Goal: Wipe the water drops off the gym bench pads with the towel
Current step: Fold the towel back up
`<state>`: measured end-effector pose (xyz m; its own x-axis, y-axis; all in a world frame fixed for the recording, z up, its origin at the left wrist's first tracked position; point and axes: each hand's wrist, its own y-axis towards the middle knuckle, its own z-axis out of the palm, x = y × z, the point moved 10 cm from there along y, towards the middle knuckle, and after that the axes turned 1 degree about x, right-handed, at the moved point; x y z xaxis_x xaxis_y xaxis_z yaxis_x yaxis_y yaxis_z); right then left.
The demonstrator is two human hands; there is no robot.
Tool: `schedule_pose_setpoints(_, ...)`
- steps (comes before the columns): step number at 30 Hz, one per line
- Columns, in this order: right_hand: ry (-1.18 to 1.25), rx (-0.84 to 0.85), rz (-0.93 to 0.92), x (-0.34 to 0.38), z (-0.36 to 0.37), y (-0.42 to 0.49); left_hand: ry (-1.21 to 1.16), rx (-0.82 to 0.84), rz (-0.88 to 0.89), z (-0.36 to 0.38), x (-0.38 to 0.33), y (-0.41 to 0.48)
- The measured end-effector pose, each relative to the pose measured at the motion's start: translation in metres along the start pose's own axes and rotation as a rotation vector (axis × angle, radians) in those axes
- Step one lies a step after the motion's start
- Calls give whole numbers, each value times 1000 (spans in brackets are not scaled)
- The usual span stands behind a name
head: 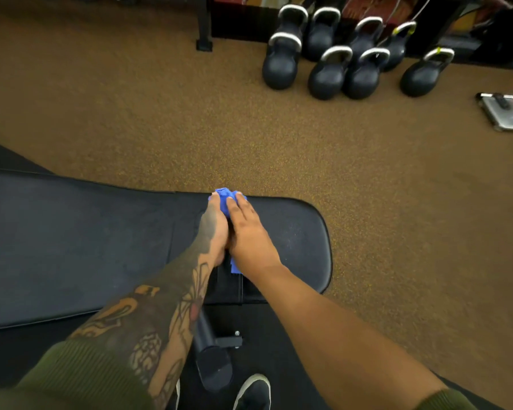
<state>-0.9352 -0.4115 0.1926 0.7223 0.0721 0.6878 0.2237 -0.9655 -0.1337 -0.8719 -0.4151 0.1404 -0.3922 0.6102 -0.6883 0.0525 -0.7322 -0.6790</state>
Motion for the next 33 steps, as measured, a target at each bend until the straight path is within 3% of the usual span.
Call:
schedule_pose_setpoints(3,76,12,-51,26,-5,0,-271,72,-27,-8,8,19)
schedule_pose_setpoints(6,130,-62,-77,48,-28,-1,-341,90,-53,-19,-26,-7)
schedule_pose_setpoints(9,164,-145,16,52,-46,1,-374,160,-46,-22,-58,-35)
schedule_pose_setpoints(12,239,-3,171,55,-32,4,-343,56,23,-46,-78,-41)
schedule_pose_setpoints(15,343,110,205,78,-16,9,-348,-111,42,-91,-93,-47)
schedule_pose_setpoints(21,232,313,87,162,31,23,-309,-170,101,-177,-135,-86)
schedule_pose_setpoints(24,189,396,14,217,63,25,-240,-346,308,-255,-169,-120)
schedule_pose_setpoints(33,144,562,-159,387,192,4,-231,-511,433,-462,-206,-211)
